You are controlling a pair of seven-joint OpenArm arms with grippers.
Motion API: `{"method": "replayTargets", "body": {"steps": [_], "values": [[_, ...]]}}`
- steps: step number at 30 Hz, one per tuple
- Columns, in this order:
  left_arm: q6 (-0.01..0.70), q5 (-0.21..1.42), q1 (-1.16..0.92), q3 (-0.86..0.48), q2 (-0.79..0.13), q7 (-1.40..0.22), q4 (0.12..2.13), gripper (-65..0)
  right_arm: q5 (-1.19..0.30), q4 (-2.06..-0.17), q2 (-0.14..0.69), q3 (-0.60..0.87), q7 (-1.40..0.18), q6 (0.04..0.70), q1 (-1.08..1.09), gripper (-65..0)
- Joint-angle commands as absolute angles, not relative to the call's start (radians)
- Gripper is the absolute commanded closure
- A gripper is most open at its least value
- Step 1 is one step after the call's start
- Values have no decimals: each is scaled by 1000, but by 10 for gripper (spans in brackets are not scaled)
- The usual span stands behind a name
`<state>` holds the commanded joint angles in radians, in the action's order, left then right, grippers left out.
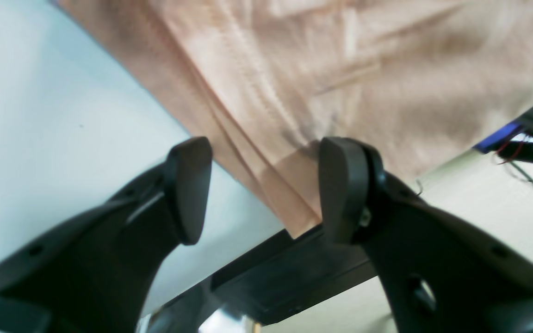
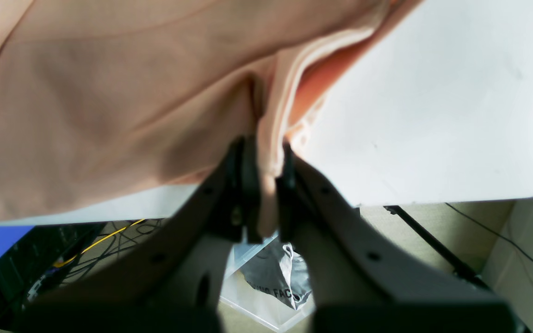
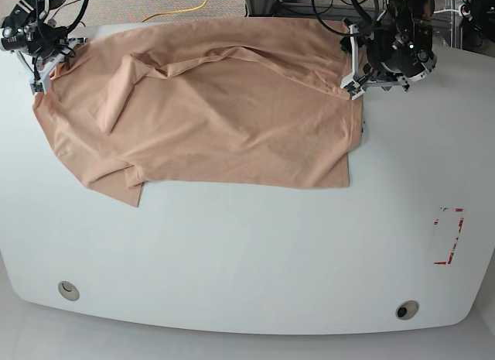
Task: Layout the t-shirt on the table in an organized manner, then fold the t-shirt properly
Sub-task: 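Move the left gripper along the shirt's side edge and pull it taut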
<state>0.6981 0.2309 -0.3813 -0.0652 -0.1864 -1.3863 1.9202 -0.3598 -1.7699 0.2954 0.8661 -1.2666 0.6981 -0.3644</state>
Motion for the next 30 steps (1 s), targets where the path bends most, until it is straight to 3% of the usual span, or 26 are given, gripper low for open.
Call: {"method": "replayTargets", "body": {"steps": [4,6,30], "values": [[698,211,-378,-67,-186,-1372,1873,-133,-360,-1770,295,868,-1267,698,-364,-8],[698,206,-360,-68,-205,-1369,1842,-99,-360,-1770,295,868,-1267,698,-366,-8],[698,208,-338,-151,-326,-1356,1784,-100,-367,-1776,295,863,-1271,698,-386,-8]]}}
